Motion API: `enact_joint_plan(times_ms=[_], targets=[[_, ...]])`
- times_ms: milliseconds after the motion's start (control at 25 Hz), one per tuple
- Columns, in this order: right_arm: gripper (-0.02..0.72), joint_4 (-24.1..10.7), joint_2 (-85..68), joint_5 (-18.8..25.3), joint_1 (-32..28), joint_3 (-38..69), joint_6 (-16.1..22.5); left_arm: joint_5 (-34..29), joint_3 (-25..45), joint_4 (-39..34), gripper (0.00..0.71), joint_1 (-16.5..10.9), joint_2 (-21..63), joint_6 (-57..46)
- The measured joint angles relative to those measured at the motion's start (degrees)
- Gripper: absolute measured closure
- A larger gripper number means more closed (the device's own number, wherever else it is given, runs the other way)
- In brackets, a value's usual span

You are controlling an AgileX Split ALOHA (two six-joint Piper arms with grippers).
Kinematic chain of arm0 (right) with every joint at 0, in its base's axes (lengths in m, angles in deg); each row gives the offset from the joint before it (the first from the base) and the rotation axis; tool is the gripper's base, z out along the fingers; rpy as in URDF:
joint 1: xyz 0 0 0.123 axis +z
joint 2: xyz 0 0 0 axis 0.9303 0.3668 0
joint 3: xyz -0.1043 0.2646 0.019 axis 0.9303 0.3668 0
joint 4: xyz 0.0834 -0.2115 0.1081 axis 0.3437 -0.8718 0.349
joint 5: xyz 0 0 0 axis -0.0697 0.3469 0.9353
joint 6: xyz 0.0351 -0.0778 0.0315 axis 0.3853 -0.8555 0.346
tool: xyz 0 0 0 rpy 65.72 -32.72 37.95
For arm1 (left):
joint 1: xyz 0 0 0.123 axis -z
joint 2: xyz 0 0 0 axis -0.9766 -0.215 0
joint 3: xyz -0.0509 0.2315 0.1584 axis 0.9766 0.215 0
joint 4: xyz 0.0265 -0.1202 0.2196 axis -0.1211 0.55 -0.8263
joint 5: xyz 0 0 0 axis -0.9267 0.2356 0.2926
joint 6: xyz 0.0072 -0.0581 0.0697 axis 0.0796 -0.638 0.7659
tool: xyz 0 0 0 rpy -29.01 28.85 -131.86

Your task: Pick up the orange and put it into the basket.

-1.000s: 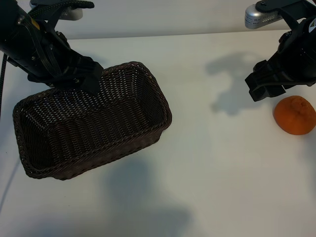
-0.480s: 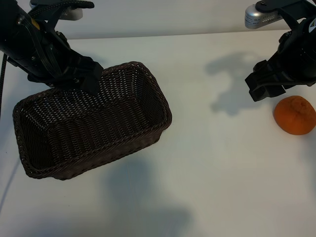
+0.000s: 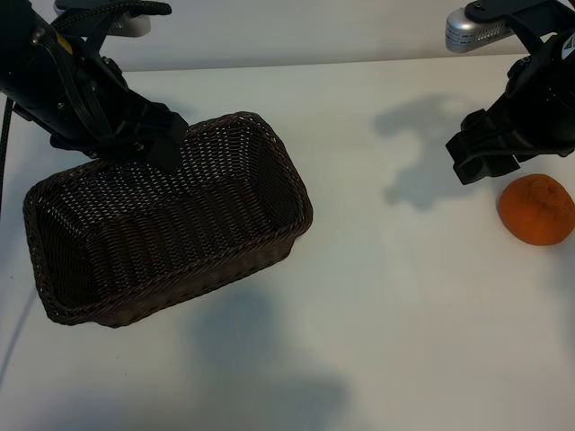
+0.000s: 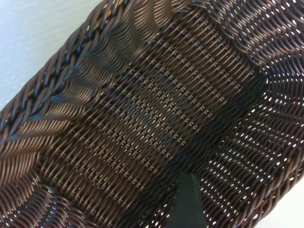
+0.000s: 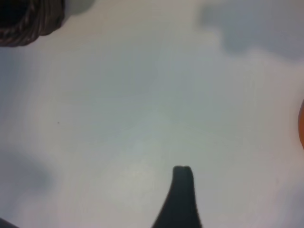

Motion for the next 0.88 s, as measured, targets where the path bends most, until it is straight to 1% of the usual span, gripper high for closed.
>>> enact_joint_plan(times_ms=[240,360,520,680,760,880], targets=[[0.108,0.00,0.00,0.00,0.00,-0.04,0.00,0.08,0.00,0.00,0.116,0.00,0.00,-0.26],[0.108,0.00,0.00,0.00,0.00,-0.04,-0.05,-0.92,0.00,-0.87,0.116,0.00,0.00,-2.44],[0.108,0.00,0.00,0.00,0.00,-0.04,-0.05,-3.54,0.00,-7.75,0.116,0.00,1.36,-8.66],[0.108,0.00,0.00,0.00,0.00,-0.04,-0.01,-6.96,0.56,-14.62,0.116,0.00,6.62,-15.26],[0.108,0.00,0.00,0.00,0.00,-0.04,-0.01,-7.81,2.24,-17.94,0.116,0.00,10.15,-18.83],[0.108,0.00,0.00,0.00,0.00,-0.04,-0.01,-7.92,7.02,-22.07,0.116,0.00,14.53,-24.59]])
